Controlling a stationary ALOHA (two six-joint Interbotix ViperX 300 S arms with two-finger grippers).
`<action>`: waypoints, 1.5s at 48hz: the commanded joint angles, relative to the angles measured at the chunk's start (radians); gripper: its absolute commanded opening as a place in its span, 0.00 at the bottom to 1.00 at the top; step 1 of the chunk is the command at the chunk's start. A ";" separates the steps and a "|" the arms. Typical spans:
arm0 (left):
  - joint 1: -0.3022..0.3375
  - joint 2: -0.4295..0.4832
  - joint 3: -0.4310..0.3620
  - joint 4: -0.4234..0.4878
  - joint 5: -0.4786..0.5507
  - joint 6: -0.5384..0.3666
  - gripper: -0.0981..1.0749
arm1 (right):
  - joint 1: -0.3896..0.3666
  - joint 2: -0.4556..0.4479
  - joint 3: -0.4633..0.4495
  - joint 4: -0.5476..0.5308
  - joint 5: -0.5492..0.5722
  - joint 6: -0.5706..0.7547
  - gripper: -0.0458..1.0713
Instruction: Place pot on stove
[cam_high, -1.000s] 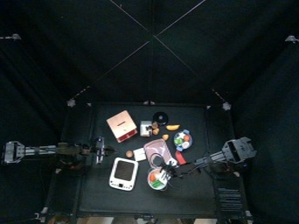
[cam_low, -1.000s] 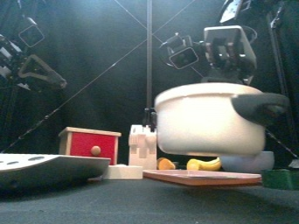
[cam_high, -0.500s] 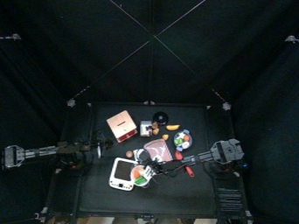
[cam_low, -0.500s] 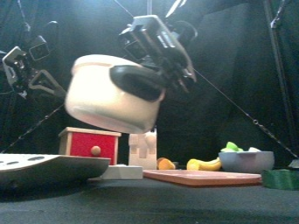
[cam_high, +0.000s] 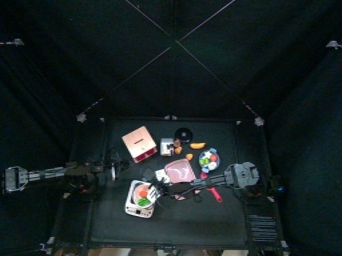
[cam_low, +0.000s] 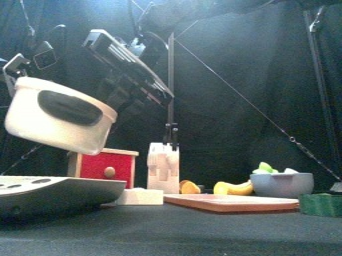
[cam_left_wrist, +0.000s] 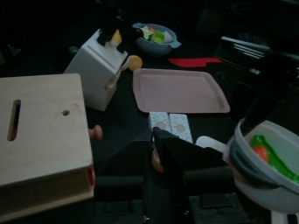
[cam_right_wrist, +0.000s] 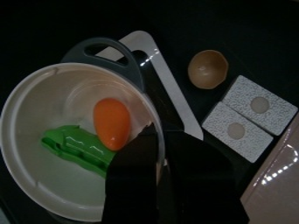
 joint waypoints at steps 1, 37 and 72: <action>0.003 0.003 -0.012 -0.003 -0.005 0.002 0.56 | -0.008 -0.005 -0.067 -0.003 0.029 0.000 0.34; 0.005 0.003 -0.012 -0.002 -0.005 0.002 0.56 | -0.009 0.080 -0.137 0.011 0.058 0.002 0.48; 0.003 0.003 -0.011 -0.003 -0.005 0.002 0.56 | -0.009 0.067 -0.152 -0.006 0.083 -0.002 0.68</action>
